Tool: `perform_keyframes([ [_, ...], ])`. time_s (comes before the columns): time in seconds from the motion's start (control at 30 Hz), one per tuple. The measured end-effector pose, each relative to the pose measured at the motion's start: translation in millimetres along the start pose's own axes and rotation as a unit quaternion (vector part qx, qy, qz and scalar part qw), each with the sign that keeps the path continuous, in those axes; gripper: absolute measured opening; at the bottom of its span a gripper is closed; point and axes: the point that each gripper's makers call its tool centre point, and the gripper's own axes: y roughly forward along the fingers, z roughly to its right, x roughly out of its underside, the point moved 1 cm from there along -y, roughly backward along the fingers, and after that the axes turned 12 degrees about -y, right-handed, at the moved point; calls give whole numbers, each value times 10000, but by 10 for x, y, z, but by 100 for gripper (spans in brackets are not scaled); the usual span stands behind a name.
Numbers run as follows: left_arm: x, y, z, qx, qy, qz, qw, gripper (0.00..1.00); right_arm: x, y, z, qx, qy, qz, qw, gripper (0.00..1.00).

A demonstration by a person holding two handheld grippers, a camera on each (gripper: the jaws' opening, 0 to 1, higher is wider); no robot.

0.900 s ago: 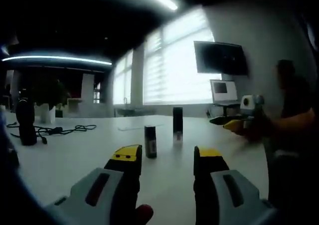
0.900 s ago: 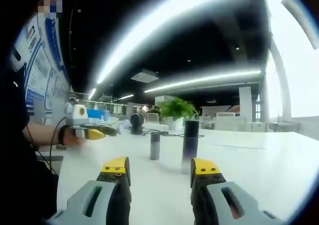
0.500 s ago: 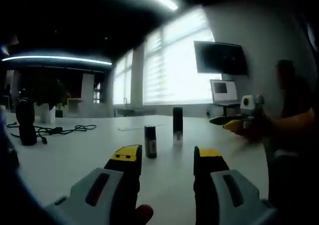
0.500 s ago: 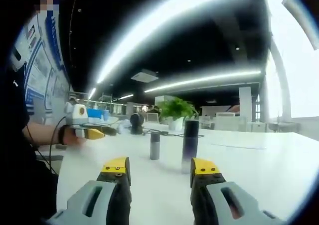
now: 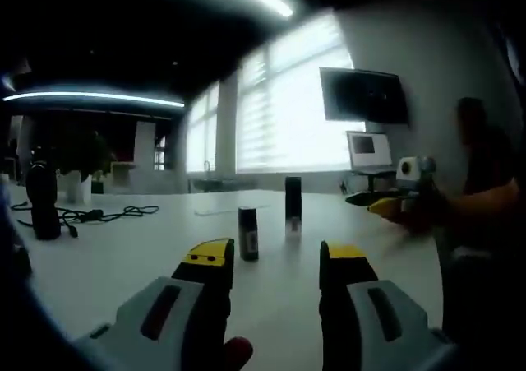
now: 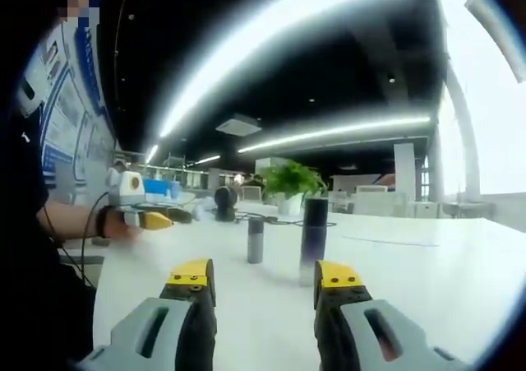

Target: Pick up cosmetic bottle twist off cap place on table pick up cap screw tight cap place on table

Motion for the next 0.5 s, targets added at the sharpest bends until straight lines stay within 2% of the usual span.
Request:
perform_keyframes([
  [0.5,-2,-4,9,-3,2,2,10000,31,4,-2,-4,4,-20,-11,10000,40],
])
